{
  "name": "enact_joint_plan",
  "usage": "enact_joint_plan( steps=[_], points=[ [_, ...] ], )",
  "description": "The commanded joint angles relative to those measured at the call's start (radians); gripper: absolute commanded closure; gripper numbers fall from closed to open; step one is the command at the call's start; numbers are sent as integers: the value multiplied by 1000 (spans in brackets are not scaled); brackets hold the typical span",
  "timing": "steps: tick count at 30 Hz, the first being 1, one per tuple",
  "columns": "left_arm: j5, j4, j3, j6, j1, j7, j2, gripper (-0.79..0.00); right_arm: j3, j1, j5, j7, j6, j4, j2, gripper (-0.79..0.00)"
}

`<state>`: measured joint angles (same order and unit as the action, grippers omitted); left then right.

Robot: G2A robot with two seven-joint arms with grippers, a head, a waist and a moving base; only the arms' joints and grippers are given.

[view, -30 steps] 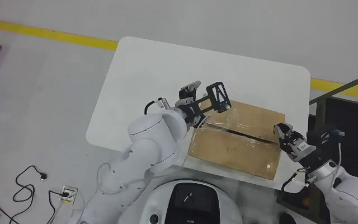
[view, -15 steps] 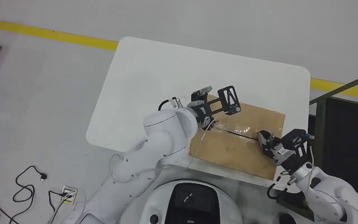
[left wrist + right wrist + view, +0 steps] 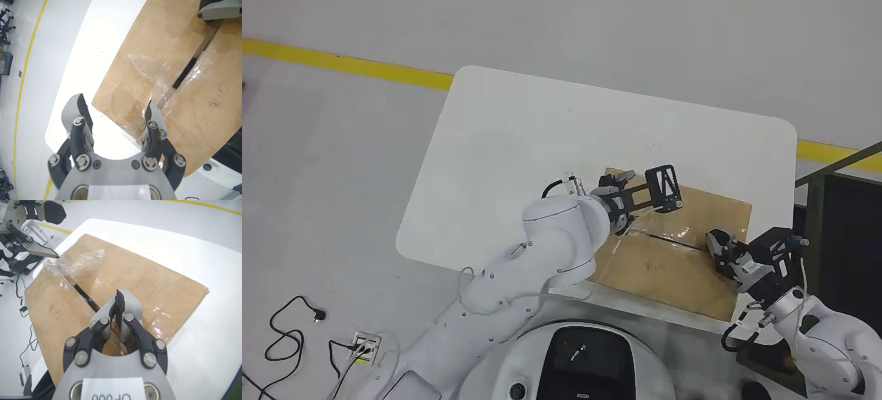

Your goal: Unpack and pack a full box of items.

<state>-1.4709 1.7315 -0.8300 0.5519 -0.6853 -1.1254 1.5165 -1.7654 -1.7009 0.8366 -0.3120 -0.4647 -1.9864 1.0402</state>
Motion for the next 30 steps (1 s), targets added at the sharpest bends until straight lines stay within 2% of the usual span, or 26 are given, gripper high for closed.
enact_joint_plan(
  steps=[1,6,9,13,19,22,29,30],
  points=[
    [1,-16,6,1,5,-3,2,-591,-4,-3,-2,0,-2,-1,0,0],
    [12,-49,19,0,20,-4,7,-643,-11,-9,0,-1,-2,-1,0,0],
    [18,-62,27,1,29,-5,11,-733,-9,-10,1,0,-3,1,0,0],
    [21,-80,40,2,44,0,16,-723,-5,-9,3,0,-4,2,0,0],
    [26,-115,64,-1,74,33,28,-785,-1,-9,-2,4,-2,4,1,0],
    [29,-125,66,-16,88,55,33,-767,-10,-5,1,9,16,10,1,0],
    [44,-112,76,-10,98,69,41,-785,-25,-9,-45,-5,20,37,2,0],
    [45,-113,79,-7,99,71,41,-763,-26,-10,-48,-5,17,37,2,0]
  ],
)
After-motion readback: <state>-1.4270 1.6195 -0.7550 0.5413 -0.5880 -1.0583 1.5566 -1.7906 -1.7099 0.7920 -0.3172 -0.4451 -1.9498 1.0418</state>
